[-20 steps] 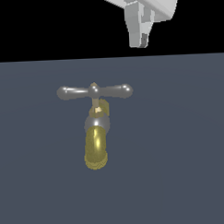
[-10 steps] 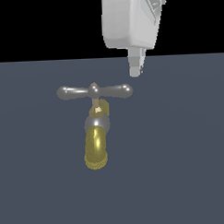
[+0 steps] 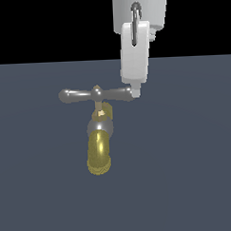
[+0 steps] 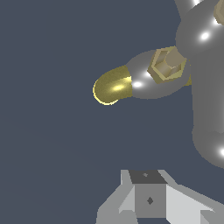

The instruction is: Turn on the faucet by rotating a designated handle.

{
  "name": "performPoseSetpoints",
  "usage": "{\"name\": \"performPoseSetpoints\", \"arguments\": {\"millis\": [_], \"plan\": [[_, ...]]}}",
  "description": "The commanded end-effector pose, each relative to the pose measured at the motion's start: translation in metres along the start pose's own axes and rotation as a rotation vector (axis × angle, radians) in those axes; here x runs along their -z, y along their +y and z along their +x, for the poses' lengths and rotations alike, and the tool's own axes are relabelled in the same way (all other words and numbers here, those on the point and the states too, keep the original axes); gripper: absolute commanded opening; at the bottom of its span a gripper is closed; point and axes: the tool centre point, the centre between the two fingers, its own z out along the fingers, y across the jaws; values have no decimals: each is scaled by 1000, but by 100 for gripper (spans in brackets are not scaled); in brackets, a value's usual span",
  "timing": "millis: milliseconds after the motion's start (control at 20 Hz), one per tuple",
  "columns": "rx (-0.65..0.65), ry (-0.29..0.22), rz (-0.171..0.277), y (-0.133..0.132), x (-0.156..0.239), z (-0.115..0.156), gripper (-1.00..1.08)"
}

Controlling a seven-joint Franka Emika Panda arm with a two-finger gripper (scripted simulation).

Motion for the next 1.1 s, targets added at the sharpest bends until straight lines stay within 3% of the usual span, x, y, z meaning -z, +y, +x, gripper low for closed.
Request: {"name": "performPoseSetpoints", "arguments": {"millis": [0,450,1050], "plan": [[46,0,-2,5,-8,2,-100],[138,2,-3,14,-25,9,-100],[149,3,-3,24,-27,10,-100]]}}
